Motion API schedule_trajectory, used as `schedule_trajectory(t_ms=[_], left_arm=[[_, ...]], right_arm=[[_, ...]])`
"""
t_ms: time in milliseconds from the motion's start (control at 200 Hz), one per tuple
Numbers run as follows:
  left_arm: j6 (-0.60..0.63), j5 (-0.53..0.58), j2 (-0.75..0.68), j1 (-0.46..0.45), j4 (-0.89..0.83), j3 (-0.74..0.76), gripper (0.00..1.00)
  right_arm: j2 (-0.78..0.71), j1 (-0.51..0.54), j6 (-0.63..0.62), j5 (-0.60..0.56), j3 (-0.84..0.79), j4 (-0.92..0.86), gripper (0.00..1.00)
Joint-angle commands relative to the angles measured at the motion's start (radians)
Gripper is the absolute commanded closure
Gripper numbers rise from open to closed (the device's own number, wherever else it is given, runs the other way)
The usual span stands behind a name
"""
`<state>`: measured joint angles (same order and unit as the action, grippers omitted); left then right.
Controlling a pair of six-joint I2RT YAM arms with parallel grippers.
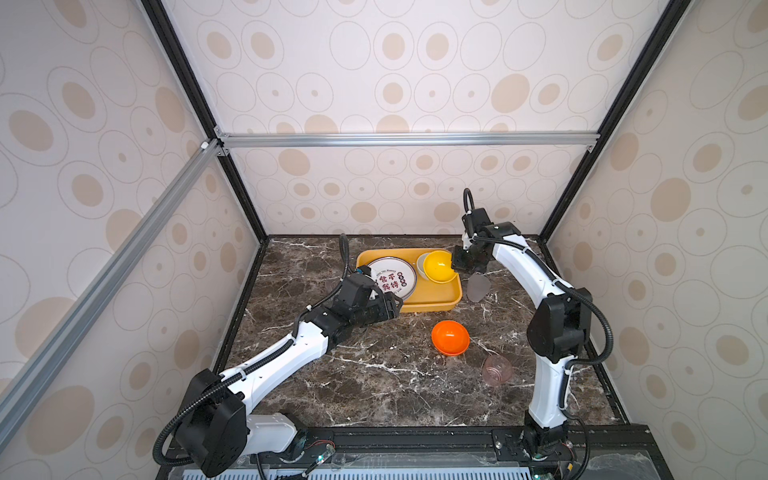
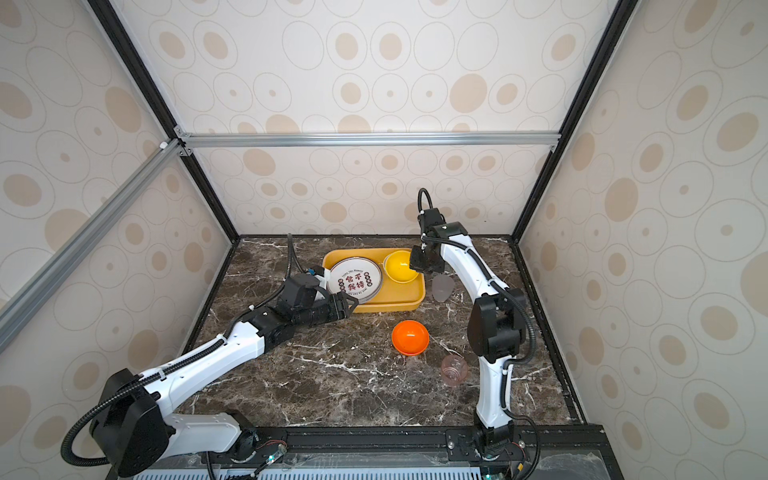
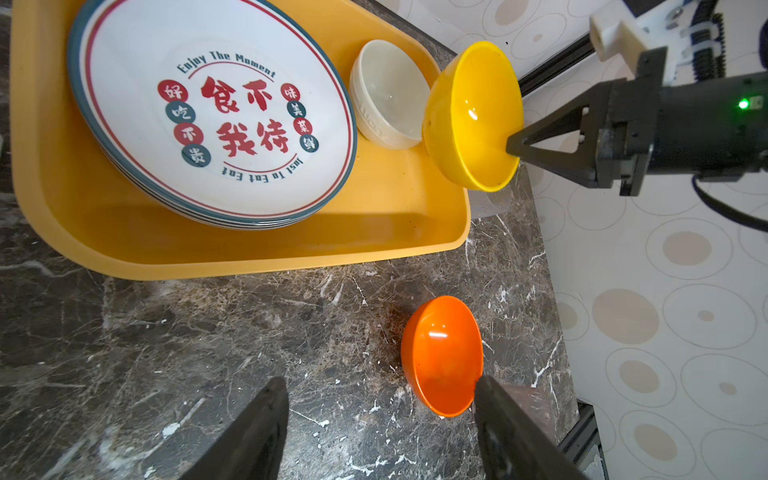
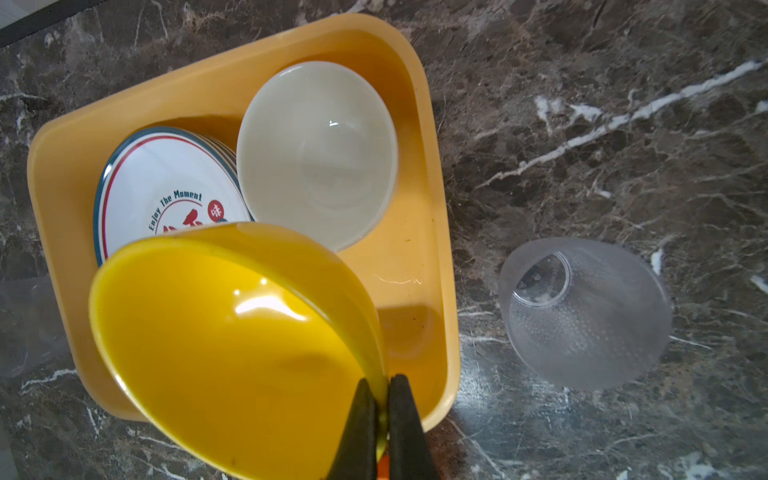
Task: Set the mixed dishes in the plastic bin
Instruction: 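Lift the yellow bowl off the orange bowl and carry it over the tray, then lower the yellow bowl into the white bowl and open the right gripper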
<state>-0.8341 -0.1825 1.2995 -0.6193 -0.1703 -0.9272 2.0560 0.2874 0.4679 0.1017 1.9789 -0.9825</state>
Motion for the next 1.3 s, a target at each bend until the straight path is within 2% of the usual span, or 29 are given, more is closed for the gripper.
schedule_trajectory(t_ms=[0, 55, 470, 860, 1295], left_arm=[[-0.011, -0.009, -0.005, 0.012, -0.014, -0.035, 0.30], [-0.011, -0.009, -0.009, 0.015, -0.013, -0.030, 0.30], [-0.025, -0.015, -0.043, 0.039, -0.017, 0.017, 0.30], [-0.039, -0.018, -0.058, 0.048, -0.011, 0.049, 0.29], [-0.049, -0.020, -0.068, 0.050, -0.006, 0.068, 0.30]], right_arm=[[0.052, -0.002, 0.025, 0.007, 0.097, -0.043, 1.00], [0.084, -0.030, 0.030, 0.006, 0.139, -0.051, 1.00], [0.264, -0.042, 0.057, 0.009, 0.362, -0.081, 1.00], [0.351, -0.044, 0.076, 0.038, 0.449, -0.088, 1.00], [0.392, -0.044, 0.080, 0.043, 0.457, -0.087, 1.00]])
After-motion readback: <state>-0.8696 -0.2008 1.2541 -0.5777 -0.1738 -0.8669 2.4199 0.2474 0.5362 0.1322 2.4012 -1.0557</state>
